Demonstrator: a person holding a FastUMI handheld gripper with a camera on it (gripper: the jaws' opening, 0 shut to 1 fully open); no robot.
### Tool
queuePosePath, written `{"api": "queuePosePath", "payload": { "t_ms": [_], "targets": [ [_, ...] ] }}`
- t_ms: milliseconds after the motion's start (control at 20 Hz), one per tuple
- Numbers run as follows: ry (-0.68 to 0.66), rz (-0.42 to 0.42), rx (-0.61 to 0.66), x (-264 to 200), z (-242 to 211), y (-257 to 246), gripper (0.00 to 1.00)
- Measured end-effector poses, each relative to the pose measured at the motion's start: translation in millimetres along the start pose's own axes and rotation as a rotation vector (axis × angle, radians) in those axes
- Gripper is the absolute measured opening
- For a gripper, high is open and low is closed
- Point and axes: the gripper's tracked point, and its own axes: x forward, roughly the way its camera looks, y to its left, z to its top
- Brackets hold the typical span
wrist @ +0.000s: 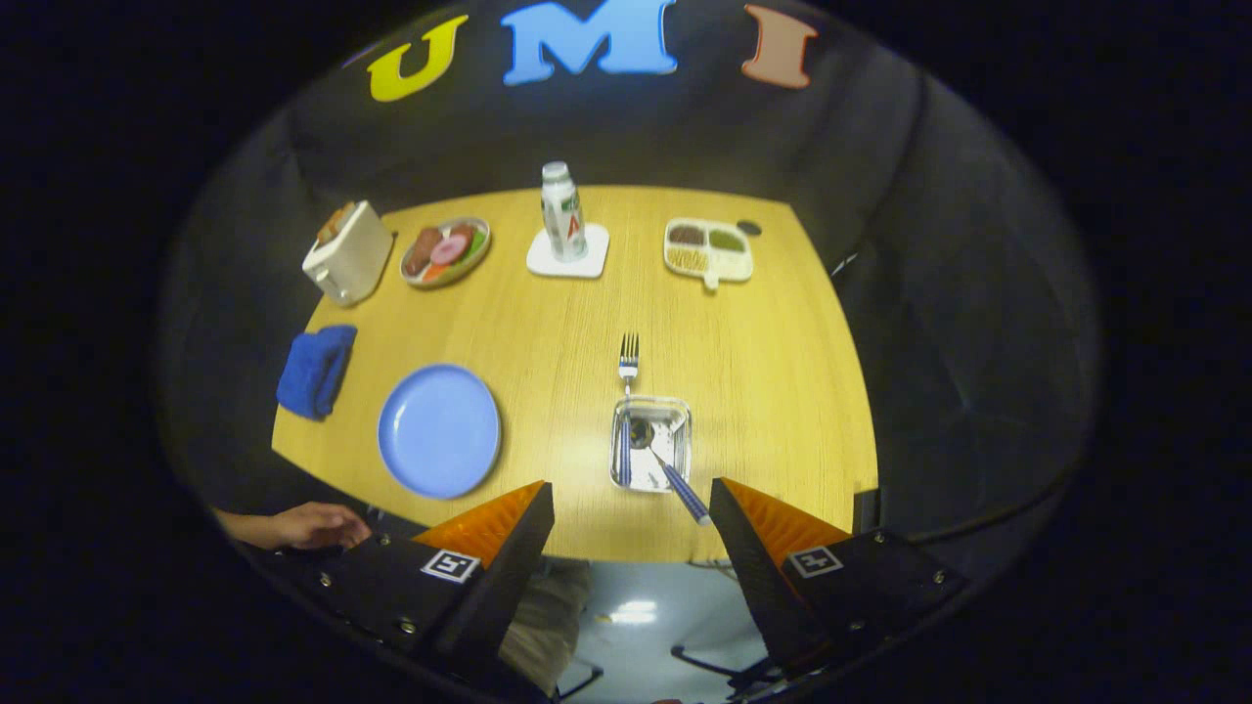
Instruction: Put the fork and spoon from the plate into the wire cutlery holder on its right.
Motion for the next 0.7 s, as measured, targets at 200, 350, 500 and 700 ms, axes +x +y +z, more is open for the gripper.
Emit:
{"api": "queuePosePath", "payload": {
  "t_ms": [200,350,500,700],
  "targets": [
    [-0.268,-0.044,0.027,-24,-1,40,0.99],
    [-0.415,-0.079,0.034,-31,15,42,0.95],
    [-0.55,-0.101,-0.043,-45,29,59,0.94],
    [-0.543,-0.043,-0.032,-35,23,100,0.96]
  ]
}}
